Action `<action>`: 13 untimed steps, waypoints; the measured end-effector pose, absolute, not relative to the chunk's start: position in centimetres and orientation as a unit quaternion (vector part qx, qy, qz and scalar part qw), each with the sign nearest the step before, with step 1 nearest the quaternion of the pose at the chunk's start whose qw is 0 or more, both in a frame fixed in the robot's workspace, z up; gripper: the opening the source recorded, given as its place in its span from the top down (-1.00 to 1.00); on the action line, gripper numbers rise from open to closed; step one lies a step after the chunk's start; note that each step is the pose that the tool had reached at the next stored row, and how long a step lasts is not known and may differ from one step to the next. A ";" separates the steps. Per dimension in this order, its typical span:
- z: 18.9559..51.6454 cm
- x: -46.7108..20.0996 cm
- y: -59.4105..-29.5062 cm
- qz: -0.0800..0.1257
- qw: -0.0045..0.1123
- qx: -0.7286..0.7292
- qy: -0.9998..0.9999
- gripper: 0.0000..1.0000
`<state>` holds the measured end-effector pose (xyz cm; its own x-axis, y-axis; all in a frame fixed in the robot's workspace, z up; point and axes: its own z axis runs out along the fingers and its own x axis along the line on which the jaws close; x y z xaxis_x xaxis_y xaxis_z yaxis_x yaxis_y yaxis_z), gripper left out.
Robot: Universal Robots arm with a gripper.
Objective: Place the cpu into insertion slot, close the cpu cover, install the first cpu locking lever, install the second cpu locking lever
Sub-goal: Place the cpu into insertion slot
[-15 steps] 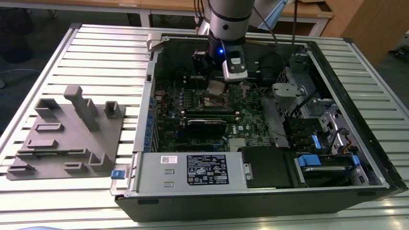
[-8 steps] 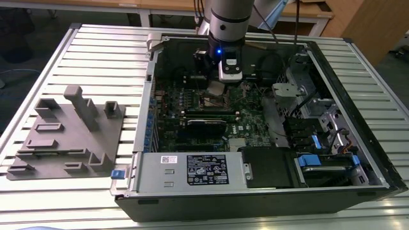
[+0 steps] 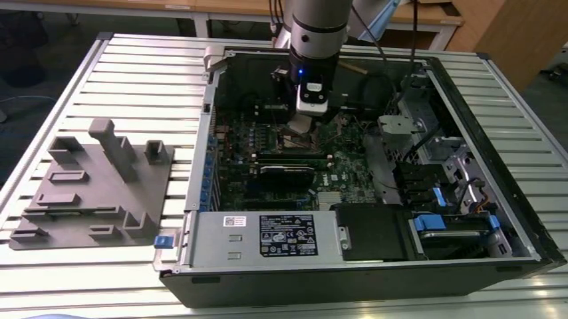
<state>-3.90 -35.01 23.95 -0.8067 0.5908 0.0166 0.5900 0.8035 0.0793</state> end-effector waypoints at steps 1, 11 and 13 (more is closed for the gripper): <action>23.9 -3.9 -35.0 0.040 0.005 0.318 0.947 -0.08; 23.9 -3.9 -35.0 0.040 0.006 0.339 0.940 -0.08; 23.9 -3.9 -35.0 0.040 0.006 0.357 0.933 -0.08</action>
<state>-3.90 -35.01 23.86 -0.7456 0.6662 0.0166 0.6652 0.7425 0.0795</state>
